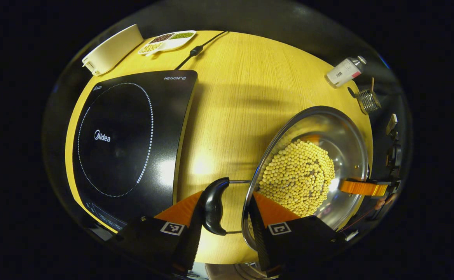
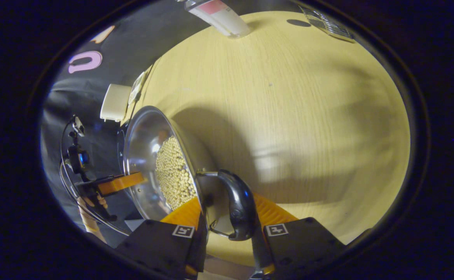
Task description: First push the handle of the pot to place it horizontally, then grasp the pot with both hands and set it on the induction cooktop.
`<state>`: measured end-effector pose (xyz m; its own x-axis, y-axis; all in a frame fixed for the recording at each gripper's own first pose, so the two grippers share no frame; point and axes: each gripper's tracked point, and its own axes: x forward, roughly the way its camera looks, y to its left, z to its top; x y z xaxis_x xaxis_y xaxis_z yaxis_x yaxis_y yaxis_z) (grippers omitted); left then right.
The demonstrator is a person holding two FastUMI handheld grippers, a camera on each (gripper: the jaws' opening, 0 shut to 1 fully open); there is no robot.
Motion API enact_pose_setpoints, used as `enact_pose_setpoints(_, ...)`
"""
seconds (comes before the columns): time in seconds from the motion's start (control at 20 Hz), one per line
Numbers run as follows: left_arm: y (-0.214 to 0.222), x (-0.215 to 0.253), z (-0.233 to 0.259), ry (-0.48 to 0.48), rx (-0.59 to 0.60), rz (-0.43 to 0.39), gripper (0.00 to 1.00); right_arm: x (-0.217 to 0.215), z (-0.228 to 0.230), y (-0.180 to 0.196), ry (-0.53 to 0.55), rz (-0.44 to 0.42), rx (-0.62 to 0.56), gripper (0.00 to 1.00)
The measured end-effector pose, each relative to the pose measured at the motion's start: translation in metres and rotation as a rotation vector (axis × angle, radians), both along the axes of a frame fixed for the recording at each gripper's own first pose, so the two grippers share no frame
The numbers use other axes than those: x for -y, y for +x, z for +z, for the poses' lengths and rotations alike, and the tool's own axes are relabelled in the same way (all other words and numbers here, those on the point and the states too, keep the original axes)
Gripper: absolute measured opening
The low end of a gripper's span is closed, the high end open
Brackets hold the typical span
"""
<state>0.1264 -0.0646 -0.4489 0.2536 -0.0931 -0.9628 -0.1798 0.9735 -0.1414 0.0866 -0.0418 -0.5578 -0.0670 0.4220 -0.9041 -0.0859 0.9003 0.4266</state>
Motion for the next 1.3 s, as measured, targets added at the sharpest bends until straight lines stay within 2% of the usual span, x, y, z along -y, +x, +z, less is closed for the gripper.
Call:
enact_pose_setpoints(0.15,-0.002,0.001,-0.001,0.001,0.014,-0.016,0.61,0.005,0.007,0.001,-0.004,0.002,0.025,0.46)
enact_pose_setpoints(0.2,-0.002,0.001,-0.003,-0.003,0.018,-0.016,0.63,0.008,0.009,0.001,-0.005,0.000,0.028,0.51)
enact_pose_setpoints(0.25,-0.003,0.001,-0.003,-0.006,0.016,-0.018,0.63,0.011,0.012,-0.001,-0.008,0.001,0.030,0.46)
enact_pose_setpoints(0.3,-0.003,0.003,-0.003,-0.007,0.016,-0.022,0.63,0.014,0.015,-0.003,-0.011,0.003,0.034,0.58)
enact_pose_setpoints(0.35,-0.004,0.003,-0.003,-0.010,0.015,-0.024,0.63,0.017,0.019,-0.004,-0.013,0.003,0.038,0.46)
enact_pose_setpoints(0.4,-0.004,0.003,-0.004,-0.013,0.015,-0.025,0.64,0.020,0.023,-0.006,-0.014,0.003,0.044,0.46)
enact_pose_setpoints(0.45,-0.005,0.003,-0.005,-0.017,0.012,-0.025,0.63,0.022,0.026,-0.009,-0.014,0.002,0.051,0.51)
enact_pose_setpoints(0.7,-0.005,0.004,-0.007,-0.029,-0.019,-0.032,0.63,0.038,0.045,-0.032,-0.018,-0.012,0.062,0.52)
enact_pose_setpoints(0.75,-0.004,0.004,-0.008,-0.028,-0.025,-0.036,0.63,0.039,0.047,-0.040,-0.018,-0.017,0.059,0.46)
enact_pose_setpoints(0.85,-0.001,0.004,-0.004,-0.022,-0.033,-0.047,0.63,0.041,0.051,-0.052,-0.016,-0.030,0.054,0.46)
enact_pose_setpoints(0.9,0.000,0.003,-0.003,-0.019,-0.036,-0.054,0.63,0.042,0.054,-0.058,-0.014,-0.038,0.050,0.52)
enact_pose_setpoints(0.95,0.001,0.002,-0.002,-0.018,-0.038,-0.058,0.63,0.042,0.056,-0.065,-0.015,-0.041,0.049,0.52)
enact_pose_setpoints(1.0,0.002,0.003,-0.003,-0.017,-0.042,-0.062,0.63,0.042,0.058,-0.070,-0.017,-0.043,0.052,0.46)
enact_pose_setpoints(1.1,0.005,0.002,-0.003,-0.019,-0.044,-0.073,0.63,0.039,0.064,-0.079,-0.021,-0.047,0.059,0.46)
enact_pose_setpoints(1.15,0.005,0.001,-0.003,-0.023,-0.045,-0.077,0.63,0.036,0.067,-0.083,-0.023,-0.052,0.063,0.52)
enact_pose_setpoints(1.3,0.008,0.001,-0.004,-0.027,-0.036,-0.095,0.65,0.027,0.076,-0.096,-0.030,-0.065,0.075,0.52)
